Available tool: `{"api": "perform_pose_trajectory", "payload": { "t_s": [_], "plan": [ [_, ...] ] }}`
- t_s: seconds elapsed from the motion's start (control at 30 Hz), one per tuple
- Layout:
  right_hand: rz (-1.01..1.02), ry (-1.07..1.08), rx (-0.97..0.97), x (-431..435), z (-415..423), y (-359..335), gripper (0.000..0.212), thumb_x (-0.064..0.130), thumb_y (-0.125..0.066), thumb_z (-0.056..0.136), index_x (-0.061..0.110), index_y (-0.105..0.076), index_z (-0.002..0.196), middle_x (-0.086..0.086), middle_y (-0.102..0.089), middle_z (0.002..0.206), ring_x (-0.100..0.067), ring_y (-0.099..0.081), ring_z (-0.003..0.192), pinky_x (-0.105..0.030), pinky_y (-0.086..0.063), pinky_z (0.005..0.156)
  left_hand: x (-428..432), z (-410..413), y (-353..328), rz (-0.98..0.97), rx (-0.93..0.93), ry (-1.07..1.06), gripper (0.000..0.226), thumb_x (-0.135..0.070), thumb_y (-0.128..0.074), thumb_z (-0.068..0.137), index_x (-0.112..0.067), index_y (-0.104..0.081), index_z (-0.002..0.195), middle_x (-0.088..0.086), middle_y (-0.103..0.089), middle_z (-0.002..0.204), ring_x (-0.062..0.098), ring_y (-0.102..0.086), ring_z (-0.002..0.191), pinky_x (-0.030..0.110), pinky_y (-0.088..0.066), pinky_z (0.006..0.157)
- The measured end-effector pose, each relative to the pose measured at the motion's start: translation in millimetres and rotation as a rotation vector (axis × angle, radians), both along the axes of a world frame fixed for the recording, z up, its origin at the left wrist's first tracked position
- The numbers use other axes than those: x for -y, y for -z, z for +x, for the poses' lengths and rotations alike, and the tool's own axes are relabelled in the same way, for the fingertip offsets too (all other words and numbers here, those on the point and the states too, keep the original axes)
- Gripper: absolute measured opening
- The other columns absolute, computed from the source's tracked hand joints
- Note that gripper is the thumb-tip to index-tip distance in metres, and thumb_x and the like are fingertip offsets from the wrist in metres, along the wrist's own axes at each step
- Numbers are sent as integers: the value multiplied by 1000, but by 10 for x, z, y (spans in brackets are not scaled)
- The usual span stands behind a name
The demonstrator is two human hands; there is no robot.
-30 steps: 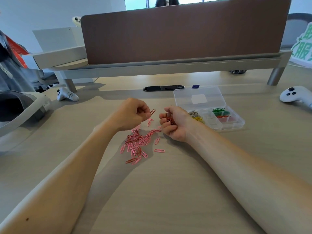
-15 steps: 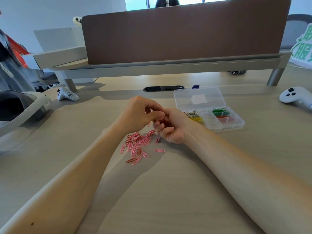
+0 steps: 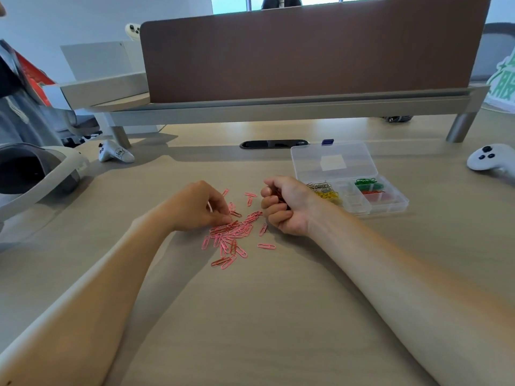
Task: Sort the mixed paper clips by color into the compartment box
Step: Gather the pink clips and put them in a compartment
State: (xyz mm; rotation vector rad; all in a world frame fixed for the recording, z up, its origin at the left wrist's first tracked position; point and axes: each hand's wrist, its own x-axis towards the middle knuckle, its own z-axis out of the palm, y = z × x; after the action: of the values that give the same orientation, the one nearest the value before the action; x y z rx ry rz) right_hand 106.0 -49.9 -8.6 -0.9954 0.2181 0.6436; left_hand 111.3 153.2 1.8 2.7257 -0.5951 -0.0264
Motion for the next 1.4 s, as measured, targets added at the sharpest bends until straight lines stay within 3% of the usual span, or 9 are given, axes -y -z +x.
{"api": "perform_pose_trajectory", "payload": {
  "t_s": [0.27,0.43,0.53,0.67,0.9,0.97,1.07,1.27,1.4],
  "plan": [
    [-12,20,13,9,-8,9,40,30,-37,101,18,-40,63,5,-31,47,-4,-20,31,-13,-12,26,-42,70,17,-111,68,-58,7,-20,-74,82,-14,-75,85,0,-72,80,17,-65,77,30,-52,74],
    [-12,19,22,4,-10,3,40,30,-37,101,17,-40,63,4,-31,46,-4,-21,31,-14,-13,25,-58,108,101,-120,177,-149,10,-21,-72,84,-16,-75,92,-6,-68,82,1,-56,69,24,-45,72],
    [-15,24,27,-7,-10,1,39,29,-37,101,17,-40,64,4,-31,46,-4,-20,31,-13,-13,25,23,72,124,-145,208,-85,14,-26,-72,83,-23,-73,97,-8,-65,88,7,-56,72,23,-39,70],
    [-17,27,33,-13,-13,5,39,29,-37,101,16,-41,64,4,-31,46,-4,-21,31,-13,-13,25,169,57,168,-28,168,26,9,-31,-71,84,-26,-72,91,-7,-59,87,3,-49,70,22,-38,68],
    [-19,29,34,-1,-24,1,40,30,-36,101,16,-41,64,4,-31,47,-4,-21,31,-13,-12,25,179,76,128,16,121,-41,14,-24,-70,85,-20,-60,76,-8,-56,77,10,-50,69,22,-38,65],
    [-26,25,33,1,-29,2,40,30,-36,101,16,-41,64,4,-31,47,-4,-20,32,-13,-12,26,142,50,71,-103,84,-59,11,-18,-71,85,-13,-64,77,-1,-63,72,8,-53,62,17,-39,59],
    [-31,27,30,-3,-26,-2,40,31,-37,101,17,-41,64,5,-30,46,-4,-20,32,-13,-12,25,83,-25,-33,-225,-50,-54,8,-14,-75,81,-7,-70,83,6,-69,73,13,-60,62,19,-48,64],
    [-47,27,43,-13,-22,-6,39,31,-36,101,17,-40,64,5,-30,46,-4,-20,31,-13,-11,25,128,-94,-44,-69,-163,-54,13,-22,-79,77,-16,-74,88,1,-74,76,15,-69,73,25,-53,74],
    [-48,24,45,-16,-29,-5,40,31,-35,101,17,-41,64,4,-31,45,-4,-21,30,-13,-12,25,135,-107,-35,-43,-169,-63,8,-19,-76,80,-15,-75,87,-3,-72,74,7,-63,64,16,-50,66]
  ]
}}
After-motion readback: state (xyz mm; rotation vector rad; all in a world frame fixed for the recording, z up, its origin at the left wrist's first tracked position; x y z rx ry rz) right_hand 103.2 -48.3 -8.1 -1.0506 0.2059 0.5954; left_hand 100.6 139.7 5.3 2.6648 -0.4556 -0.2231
